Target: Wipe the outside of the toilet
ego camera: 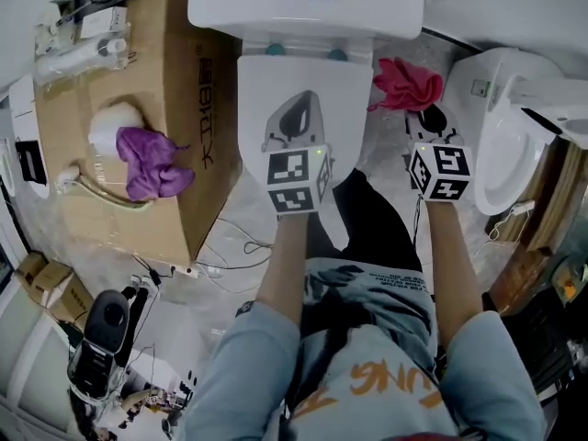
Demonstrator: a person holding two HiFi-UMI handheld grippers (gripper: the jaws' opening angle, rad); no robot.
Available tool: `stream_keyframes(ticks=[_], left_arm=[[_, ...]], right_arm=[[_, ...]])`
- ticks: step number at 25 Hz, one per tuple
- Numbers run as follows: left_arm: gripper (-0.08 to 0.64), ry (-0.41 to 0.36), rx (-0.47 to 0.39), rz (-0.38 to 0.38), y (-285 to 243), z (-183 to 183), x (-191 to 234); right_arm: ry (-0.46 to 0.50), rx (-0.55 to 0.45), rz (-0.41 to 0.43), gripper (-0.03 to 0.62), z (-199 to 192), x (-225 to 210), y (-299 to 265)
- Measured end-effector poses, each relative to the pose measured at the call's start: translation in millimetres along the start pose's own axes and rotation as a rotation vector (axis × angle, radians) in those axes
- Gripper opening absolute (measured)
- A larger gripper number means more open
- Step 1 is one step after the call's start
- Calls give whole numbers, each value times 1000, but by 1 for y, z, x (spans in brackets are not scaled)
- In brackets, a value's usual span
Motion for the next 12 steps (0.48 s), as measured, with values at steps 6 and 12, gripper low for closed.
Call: stream_keyframes(ticks=[6,12], left_arm=[[23,-3,-105,27,56,45,-18],[23,66,-243,107,122,92,-18]], right_arm=[[-5,-104,15,63,62,16,46],[-37,-236,31,63,137,36,85]])
Point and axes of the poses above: the fingertips, and each gripper's own axes: y backward along the fingers, x to its left, z out of its top, the point moved 5 cm from there along y, backward along the fingers, and after that the axes turned 9 degrees about y, right-handed, at the moved point
